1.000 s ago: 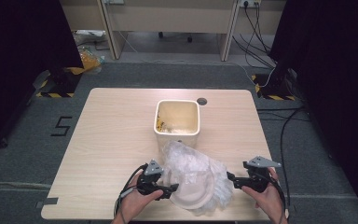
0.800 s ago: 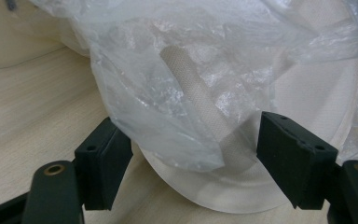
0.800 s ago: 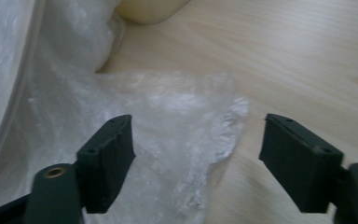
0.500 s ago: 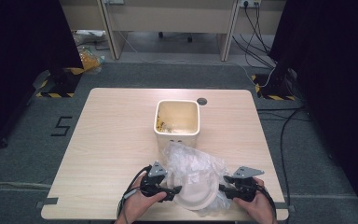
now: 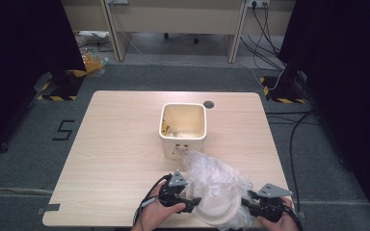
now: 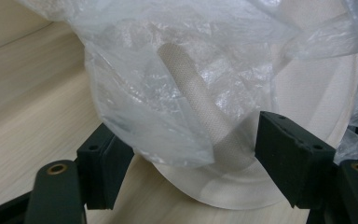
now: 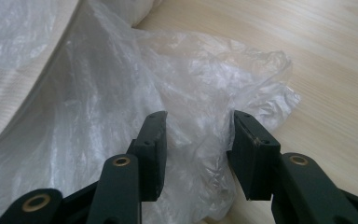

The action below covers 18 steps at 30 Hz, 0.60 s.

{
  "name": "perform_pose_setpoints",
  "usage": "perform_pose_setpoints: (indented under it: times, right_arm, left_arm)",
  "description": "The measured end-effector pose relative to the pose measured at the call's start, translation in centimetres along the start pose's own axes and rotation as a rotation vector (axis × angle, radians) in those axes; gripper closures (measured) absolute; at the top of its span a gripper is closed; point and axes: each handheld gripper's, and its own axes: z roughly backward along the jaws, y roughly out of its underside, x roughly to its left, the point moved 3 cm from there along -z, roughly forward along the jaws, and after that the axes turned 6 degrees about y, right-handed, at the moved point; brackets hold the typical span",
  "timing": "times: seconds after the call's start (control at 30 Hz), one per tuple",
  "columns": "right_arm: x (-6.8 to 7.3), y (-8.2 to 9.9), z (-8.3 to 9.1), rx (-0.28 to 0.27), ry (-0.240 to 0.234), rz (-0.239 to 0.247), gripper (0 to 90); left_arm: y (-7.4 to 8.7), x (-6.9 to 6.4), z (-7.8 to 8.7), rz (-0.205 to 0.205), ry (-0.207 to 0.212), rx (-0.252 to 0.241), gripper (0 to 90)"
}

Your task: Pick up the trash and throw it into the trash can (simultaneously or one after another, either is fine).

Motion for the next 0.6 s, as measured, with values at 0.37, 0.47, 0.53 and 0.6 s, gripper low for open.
perform_pose_setpoints:
  times: [0.37,0.47,0.53,0.6]
  right_arm:
    - [-3.0,1.5,1.3,-0.006,0.075,-0.073,55.9]
    - [-3.9,1.7,1.5,-0.011,0.095,-0.086,55.4]
    - [-4.3,1.9,1.6,-0.015,0.105,-0.103,54.8]
    - [-4.6,1.9,1.6,-0.018,0.108,-0.111,54.6]
  left_arm:
    - [-4.3,-1.2,-4.2,-0.065,0.000,0.028,26.0]
    - [-5.1,-1.0,-5.4,-0.073,0.004,0.041,24.9]
    - [-5.5,-0.8,-5.8,-0.071,0.014,0.051,23.8]
    - [-5.8,-0.6,-6.1,-0.071,0.013,0.054,23.7]
